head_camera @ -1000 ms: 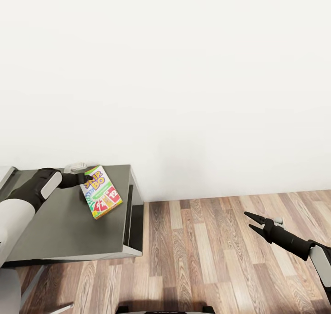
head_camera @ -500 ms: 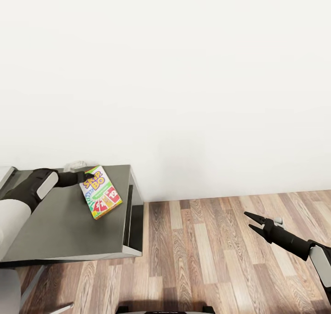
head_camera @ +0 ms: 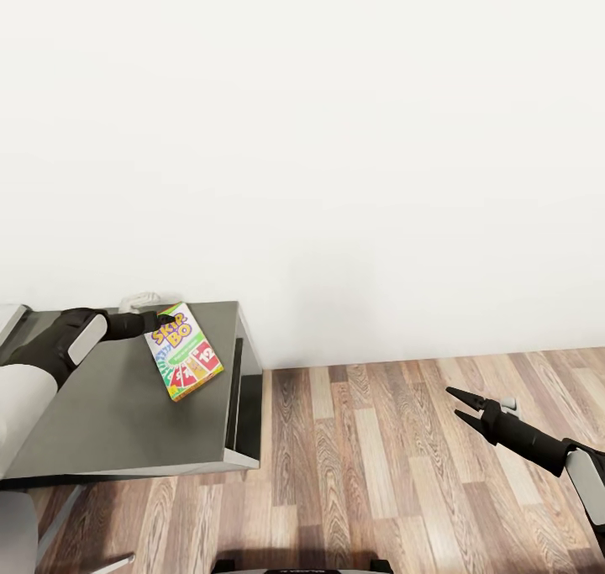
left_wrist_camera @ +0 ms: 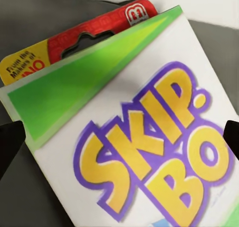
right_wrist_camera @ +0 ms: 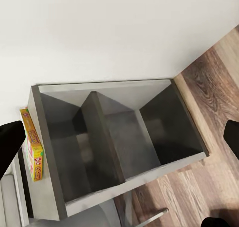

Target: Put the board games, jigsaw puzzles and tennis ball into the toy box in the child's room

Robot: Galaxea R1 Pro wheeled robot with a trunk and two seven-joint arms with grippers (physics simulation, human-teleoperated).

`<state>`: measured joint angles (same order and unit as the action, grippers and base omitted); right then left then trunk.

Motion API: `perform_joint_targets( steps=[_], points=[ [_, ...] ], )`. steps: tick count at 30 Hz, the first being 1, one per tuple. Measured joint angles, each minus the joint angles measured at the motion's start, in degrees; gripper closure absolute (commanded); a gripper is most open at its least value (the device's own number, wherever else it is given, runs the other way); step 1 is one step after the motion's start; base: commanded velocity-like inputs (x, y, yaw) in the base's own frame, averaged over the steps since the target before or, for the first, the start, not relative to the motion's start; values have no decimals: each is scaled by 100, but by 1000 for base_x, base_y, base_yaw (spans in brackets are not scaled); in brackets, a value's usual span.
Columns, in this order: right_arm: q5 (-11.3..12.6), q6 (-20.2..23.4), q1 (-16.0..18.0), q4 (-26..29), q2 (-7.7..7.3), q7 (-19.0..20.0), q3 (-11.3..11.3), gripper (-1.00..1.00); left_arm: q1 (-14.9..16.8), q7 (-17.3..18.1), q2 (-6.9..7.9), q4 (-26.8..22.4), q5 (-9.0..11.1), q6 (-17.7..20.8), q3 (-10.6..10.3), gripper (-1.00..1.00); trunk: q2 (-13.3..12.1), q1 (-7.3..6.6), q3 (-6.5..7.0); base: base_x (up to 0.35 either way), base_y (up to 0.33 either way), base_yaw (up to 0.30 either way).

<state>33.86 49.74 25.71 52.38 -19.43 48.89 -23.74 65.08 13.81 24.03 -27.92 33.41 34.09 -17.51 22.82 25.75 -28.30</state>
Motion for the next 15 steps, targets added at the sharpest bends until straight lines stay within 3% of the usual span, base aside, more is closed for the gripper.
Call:
perform_joint_targets(
  steps=[15],
  points=[
    [0, 0, 0, 0, 0, 0, 0, -100, -8, -2, 12, 3, 7, -4, 6, -100, 0, 0, 0, 0, -11, 0]
  ],
)
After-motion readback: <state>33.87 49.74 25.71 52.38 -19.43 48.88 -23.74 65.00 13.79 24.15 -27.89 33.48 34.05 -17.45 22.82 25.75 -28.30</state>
